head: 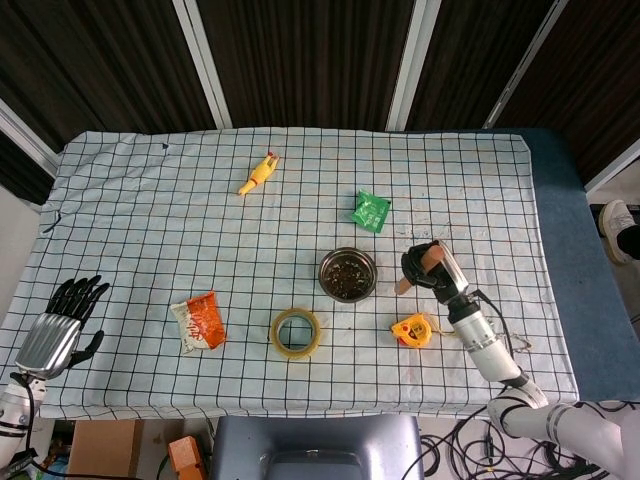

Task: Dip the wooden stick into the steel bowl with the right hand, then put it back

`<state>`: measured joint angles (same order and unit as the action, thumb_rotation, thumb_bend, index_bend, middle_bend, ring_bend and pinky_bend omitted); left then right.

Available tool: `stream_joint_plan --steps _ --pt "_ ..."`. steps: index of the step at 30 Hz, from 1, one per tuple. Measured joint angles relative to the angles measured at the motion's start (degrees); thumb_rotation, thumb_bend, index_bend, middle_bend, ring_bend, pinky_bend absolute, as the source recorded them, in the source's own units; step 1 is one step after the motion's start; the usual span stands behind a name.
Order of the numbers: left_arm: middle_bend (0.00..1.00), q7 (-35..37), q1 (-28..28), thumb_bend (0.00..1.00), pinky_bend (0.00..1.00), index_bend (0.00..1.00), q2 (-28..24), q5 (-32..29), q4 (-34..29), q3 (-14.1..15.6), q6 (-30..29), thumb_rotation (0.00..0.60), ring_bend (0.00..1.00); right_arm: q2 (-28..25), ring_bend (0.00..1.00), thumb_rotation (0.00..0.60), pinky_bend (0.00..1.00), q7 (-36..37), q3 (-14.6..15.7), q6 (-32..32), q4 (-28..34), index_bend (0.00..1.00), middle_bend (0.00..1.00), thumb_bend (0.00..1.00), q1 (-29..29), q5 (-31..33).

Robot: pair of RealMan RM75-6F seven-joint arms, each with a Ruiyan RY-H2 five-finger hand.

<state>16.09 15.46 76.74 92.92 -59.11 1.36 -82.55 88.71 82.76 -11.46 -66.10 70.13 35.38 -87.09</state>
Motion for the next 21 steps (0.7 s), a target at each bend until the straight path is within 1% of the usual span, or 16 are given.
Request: stream_joint_plan --steps 3,5,9,14,21 --pt "0.00 -0.09 0.03 0.42 0.05 0.00 -0.07 0.13 0.06 0.01 -0.14 0.600 0.00 0.78 1.00 0.600 1.00 -5.48 -2.79 3.00 2.40 1.00 1.00 0.78 3.48 2.03" --pt "0.00 -0.13 -0.05 0.43 0.05 0.00 -0.12 0.14 0.13 0.03 -0.25 0.600 0.00 2.38 1.00 0.600 1.00 -8.54 -4.75 5.15 3.16 1.00 1.00 0.80 6.12 4.14" --pt "0.00 0.08 -0.32 0.42 0.05 0.00 -0.19 -0.01 0.53 0.01 -0.53 0.600 0.00 6.30 1.00 0.600 1.00 -13.16 -6.89 7.43 2.47 1.00 1.00 0.82 9.05 6.86" --pt "0.00 0.78 -0.60 0.42 0.05 0.00 -0.22 -0.14 1.24 0.00 -0.85 0.600 0.00 10.97 1.00 0.600 1.00 -17.16 -7.79 9.59 -1.12 1.00 1.00 0.82 11.45 8.95" --pt "0.00 1.13 -0.64 0.42 0.05 0.00 -0.26 0.10 1.69 0.03 -1.17 0.600 0.00 14.73 1.00 0.600 1.00 -17.13 -7.31 10.97 -7.12 1.00 1.00 0.82 12.17 9.80"
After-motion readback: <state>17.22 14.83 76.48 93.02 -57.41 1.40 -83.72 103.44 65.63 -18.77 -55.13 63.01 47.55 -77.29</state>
